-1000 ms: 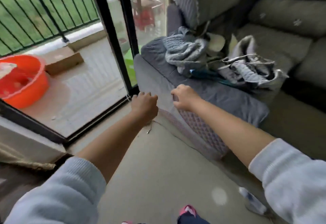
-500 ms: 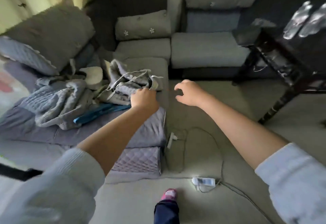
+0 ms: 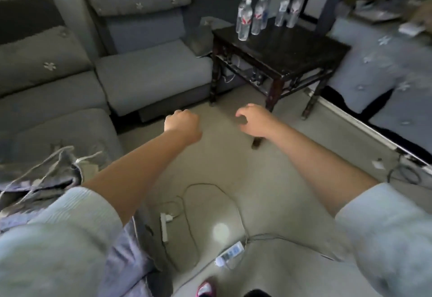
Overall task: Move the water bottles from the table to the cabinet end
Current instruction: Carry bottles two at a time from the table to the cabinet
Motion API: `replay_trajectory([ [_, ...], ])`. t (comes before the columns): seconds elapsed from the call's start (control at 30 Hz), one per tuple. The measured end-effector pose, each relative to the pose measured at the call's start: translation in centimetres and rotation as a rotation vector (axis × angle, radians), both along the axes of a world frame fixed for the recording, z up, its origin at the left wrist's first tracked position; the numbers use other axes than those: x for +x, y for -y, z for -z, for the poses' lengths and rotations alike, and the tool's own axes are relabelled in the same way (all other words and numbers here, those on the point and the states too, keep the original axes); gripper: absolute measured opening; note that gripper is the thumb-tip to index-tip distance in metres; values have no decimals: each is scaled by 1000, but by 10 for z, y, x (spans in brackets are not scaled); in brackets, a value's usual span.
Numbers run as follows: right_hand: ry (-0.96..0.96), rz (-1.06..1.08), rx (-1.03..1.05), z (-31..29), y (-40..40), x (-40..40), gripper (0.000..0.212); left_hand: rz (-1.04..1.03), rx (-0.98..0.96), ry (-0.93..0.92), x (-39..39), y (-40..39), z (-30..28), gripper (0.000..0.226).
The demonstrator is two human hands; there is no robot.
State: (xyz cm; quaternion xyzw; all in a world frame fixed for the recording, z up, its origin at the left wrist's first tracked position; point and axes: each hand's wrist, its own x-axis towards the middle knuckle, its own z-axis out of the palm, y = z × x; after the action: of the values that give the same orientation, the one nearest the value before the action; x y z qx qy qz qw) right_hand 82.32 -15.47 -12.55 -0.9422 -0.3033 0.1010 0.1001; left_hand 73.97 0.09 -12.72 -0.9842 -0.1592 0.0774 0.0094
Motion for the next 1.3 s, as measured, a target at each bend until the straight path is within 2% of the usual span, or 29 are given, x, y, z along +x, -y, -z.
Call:
replay_trajectory([
  [0.23,-66,233,-16,14,73,93,42,196,-38,-71,118,50,17,38],
  [0.4,-65,302,-3,10,114,174,41,269,-44,-43,208,89,17,39],
  [0.57,-73,274,10,-5,155,272,38,214,-106,-18,314,129,10,39],
  [0.73,-41,227,-3,-15,176,353,40,147,-149,-11,389,149,11,38],
  [0.9,-93,165,-12,-2,163,415,43,105,-128,-32,440,134,18,38],
  [1.13,-113,99,-4,6,118,505,44,6,-128,0,510,72,31,38],
  [1.3,-81,76,-2,-2,50,593,43,-7,-137,47,584,8,25,37],
])
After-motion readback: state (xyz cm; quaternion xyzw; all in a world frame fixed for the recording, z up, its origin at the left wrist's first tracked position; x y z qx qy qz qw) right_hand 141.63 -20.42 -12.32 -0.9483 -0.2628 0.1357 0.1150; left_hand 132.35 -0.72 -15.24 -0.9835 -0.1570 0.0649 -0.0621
